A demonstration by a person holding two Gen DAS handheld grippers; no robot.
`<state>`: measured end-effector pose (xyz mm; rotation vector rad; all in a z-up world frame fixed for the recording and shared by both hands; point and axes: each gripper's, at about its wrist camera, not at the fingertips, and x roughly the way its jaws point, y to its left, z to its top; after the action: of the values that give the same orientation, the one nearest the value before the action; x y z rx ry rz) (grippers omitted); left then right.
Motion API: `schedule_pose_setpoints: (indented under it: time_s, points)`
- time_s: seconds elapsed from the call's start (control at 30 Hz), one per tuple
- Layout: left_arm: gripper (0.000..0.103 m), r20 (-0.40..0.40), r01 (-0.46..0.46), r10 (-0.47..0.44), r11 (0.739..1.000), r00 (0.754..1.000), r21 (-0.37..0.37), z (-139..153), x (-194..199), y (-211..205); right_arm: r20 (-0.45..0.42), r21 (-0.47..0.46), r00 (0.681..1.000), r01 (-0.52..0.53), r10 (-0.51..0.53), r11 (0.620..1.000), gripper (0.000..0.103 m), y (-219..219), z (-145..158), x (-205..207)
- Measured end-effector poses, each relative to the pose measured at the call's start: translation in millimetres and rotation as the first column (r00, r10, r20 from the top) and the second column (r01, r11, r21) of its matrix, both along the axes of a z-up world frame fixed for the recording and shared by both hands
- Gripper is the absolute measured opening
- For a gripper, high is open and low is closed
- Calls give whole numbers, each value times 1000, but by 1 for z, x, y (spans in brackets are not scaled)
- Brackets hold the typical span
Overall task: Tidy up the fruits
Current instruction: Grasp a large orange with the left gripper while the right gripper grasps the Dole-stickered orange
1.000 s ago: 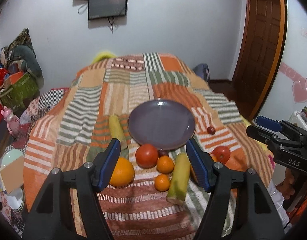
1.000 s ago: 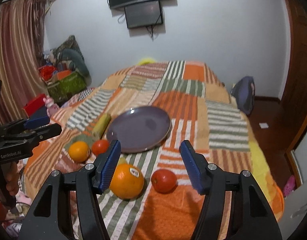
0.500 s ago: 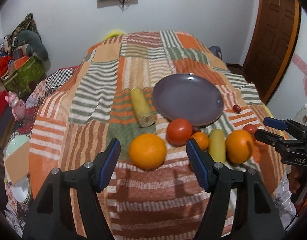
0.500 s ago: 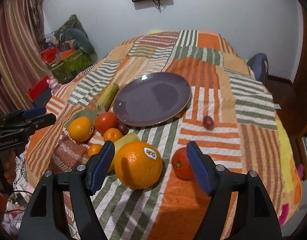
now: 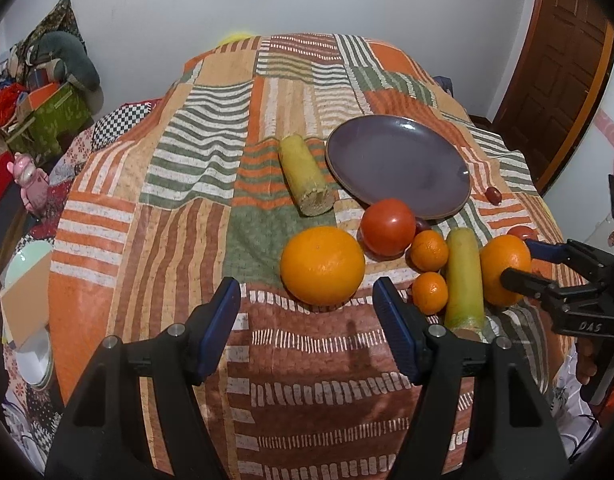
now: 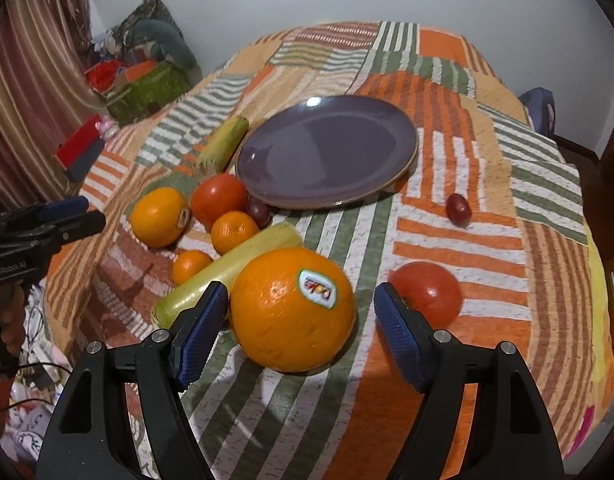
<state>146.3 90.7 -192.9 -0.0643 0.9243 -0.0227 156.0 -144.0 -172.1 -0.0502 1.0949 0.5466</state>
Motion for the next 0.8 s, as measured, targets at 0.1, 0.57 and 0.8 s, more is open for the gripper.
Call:
schedule_pose_setpoints:
  time_s: [0.1,0.57,0.8]
  points:
    - [69,-11,3,-3,1000,1000,-7,-5,1,0,-35,-9,999,-11,10,1000,67,5,-10,0]
    - [69,-59,39,-39,999,998,-6,-25,34,-10,52,33,996,71,-72,997,65,-15,14,9]
    - [69,-95,21,-23,1000,995,-19,-40,53,-8,89,44,992,86,-90,995,66,-15,22,18]
